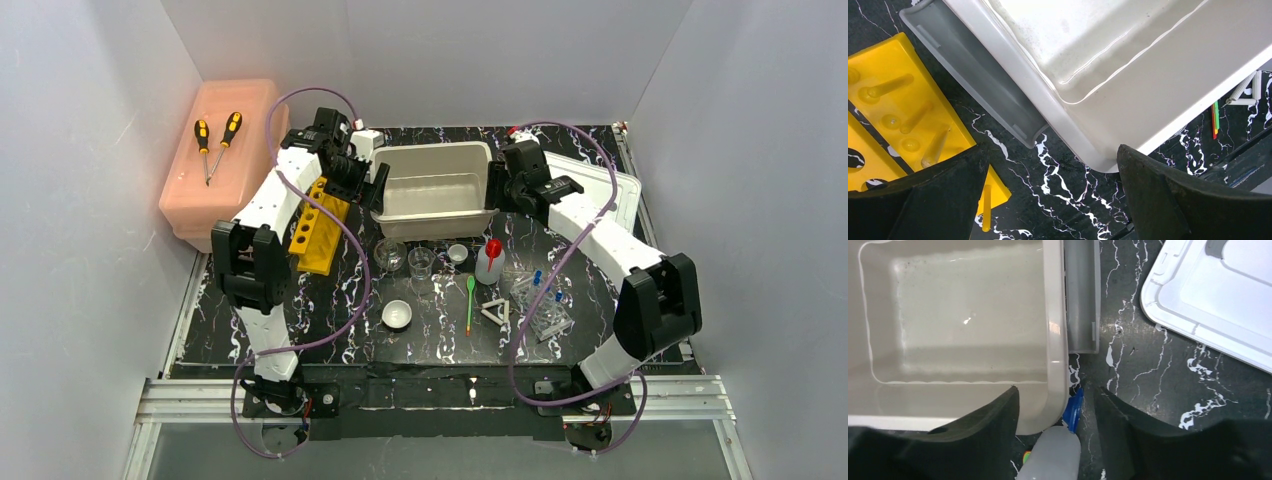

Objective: Organize the chemistry lab equipment
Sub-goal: Move the storage box to the center of the board.

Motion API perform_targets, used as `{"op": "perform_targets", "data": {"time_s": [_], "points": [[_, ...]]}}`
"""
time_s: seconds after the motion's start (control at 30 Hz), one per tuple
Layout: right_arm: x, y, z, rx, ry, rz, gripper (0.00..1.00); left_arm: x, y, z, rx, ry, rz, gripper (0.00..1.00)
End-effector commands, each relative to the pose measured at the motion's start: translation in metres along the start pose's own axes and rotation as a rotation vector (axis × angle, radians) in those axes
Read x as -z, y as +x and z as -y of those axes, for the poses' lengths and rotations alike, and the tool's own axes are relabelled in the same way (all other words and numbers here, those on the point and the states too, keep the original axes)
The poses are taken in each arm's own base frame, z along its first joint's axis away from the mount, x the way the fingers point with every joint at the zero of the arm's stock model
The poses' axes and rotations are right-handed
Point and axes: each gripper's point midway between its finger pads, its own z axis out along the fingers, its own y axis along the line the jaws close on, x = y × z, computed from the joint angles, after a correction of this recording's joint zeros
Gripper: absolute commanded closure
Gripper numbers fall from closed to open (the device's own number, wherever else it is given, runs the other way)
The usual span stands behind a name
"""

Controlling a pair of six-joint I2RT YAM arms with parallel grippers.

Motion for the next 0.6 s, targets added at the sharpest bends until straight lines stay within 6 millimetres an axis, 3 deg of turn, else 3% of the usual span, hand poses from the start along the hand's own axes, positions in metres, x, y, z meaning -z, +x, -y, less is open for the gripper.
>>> {"op": "perform_targets", "data": {"time_s": [0.0, 0.1, 0.13, 0.17, 0.23, 0.37, 0.57], "points": [[0.026, -0.026, 0.0, 0.033, 0.001, 0.073, 0.32, 0.036, -0.012, 0.014, -0.047, -0.004, 0.061, 0.02], [0.042, -0.038, -0.004, 0.044, -0.024, 0.109, 0.21, 0.049, -0.024, 0.011, -0.055, -0.044, 0.096, 0.02], [0.05, -0.041, -0.005, 0.052, -0.024, 0.121, 0.07, 0.055, -0.029, 0.011, -0.058, -0.056, 0.114, 0.02], [0.056, -0.042, -0.008, 0.074, -0.018, 0.129, 0.02, 0.061, -0.034, 0.013, -0.061, -0.061, 0.13, 0.02], [0.067, -0.038, -0.015, 0.106, -0.021, 0.125, 0.02, 0.075, -0.042, 0.017, -0.065, -0.069, 0.165, 0.02], [0.082, -0.007, -0.03, 0.11, -0.078, 0.069, 0.02, 0.093, -0.053, 0.021, -0.065, -0.081, 0.189, 0.02], [0.093, 0.045, -0.037, 0.11, -0.093, -0.012, 0.11, 0.092, -0.046, 0.015, -0.063, -0.112, 0.18, 0.02]]}}
